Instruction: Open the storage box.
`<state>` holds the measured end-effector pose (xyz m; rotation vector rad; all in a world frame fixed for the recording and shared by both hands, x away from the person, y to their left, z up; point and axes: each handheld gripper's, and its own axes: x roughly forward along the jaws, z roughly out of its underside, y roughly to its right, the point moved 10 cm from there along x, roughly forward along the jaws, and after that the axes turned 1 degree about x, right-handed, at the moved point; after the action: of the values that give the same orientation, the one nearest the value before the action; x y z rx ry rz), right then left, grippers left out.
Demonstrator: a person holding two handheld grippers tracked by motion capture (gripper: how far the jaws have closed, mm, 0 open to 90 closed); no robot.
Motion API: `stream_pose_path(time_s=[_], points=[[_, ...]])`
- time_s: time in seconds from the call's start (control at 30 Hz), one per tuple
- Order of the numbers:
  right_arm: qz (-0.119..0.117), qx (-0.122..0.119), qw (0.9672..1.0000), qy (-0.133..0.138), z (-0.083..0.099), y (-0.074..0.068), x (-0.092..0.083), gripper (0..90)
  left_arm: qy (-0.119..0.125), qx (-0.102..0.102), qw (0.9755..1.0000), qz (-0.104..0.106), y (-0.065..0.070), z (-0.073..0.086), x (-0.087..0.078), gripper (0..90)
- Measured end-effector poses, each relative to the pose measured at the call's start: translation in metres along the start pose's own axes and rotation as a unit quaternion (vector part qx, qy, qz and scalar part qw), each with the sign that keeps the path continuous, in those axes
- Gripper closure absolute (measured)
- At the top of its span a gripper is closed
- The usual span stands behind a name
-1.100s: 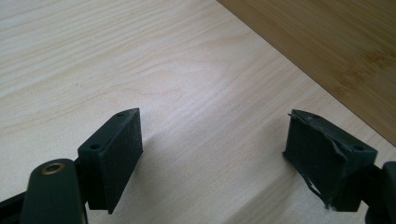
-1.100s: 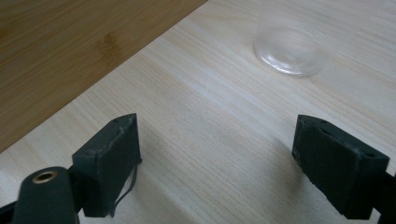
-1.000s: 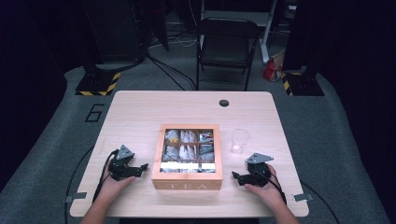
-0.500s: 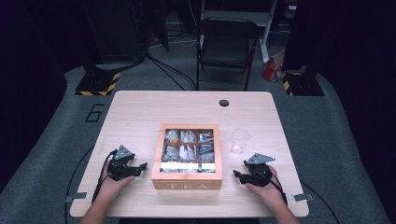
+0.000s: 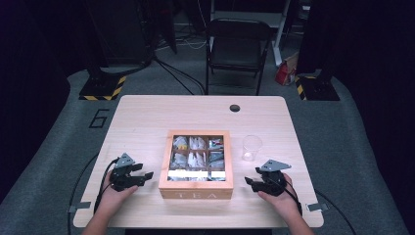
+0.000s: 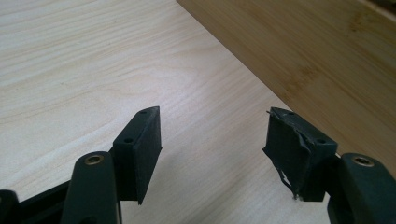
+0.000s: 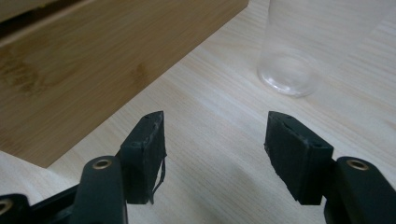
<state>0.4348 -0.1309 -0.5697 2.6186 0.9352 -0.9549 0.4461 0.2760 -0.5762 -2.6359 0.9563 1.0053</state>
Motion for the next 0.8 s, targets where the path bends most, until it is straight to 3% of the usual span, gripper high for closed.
stream_pose_path(time_s=[0.33,0.57,0.8], points=[[-0.023,0.002,0.9997,-0.011,-0.011,-0.014,-0.010,38.7,0.009,-0.002,0.9999,0.006,0.007,-0.012,-0.012,39.4],[-0.026,0.002,0.9996,0.010,-0.026,-0.018,-0.027,39.2,0.006,0.008,0.9999,0.013,0.015,-0.019,-0.021,39.2],[-0.030,0.001,0.9995,0.007,-0.027,-0.022,-0.034,40.0,0.018,0.013,0.9995,0.023,0.025,-0.029,-0.031,38.7]])
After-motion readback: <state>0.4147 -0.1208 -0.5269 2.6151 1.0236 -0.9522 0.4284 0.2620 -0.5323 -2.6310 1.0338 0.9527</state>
